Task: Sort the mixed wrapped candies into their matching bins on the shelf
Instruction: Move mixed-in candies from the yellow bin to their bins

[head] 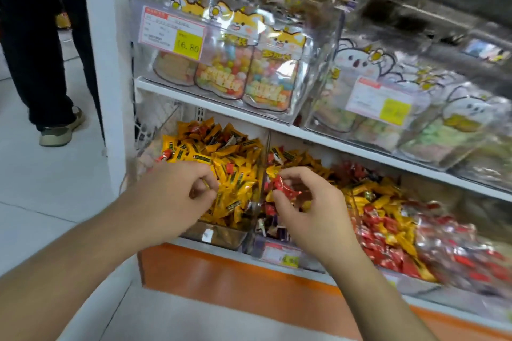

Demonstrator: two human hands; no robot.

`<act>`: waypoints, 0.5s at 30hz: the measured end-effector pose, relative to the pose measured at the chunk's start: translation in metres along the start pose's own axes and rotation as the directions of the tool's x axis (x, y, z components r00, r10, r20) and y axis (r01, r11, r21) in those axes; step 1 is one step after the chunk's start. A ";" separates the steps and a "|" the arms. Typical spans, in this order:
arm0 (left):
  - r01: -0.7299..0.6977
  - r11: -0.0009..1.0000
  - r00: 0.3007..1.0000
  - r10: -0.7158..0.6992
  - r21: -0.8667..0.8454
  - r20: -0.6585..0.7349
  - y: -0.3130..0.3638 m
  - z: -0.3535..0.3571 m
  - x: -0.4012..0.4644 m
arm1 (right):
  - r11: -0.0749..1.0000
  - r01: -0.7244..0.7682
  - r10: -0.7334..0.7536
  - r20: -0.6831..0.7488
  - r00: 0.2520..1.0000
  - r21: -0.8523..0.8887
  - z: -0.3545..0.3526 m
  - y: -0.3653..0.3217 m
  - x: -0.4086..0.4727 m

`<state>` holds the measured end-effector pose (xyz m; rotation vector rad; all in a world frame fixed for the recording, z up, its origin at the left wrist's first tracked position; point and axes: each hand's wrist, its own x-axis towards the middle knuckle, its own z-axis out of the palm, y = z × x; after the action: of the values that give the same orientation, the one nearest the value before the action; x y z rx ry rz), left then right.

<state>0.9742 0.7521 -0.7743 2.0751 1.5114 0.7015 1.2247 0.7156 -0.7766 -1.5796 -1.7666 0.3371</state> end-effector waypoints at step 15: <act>-0.057 0.997 0.996 0.061 -0.046 0.071 0.054 0.050 0.013 | 0.899 -0.381 0.346 -0.183 0.920 -0.216 -0.108 0.122 -0.033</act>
<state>1.0490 0.7454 -0.7755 2.0968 1.3883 0.6676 1.3870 0.6808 -0.7888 -2.0683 -1.4413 0.1773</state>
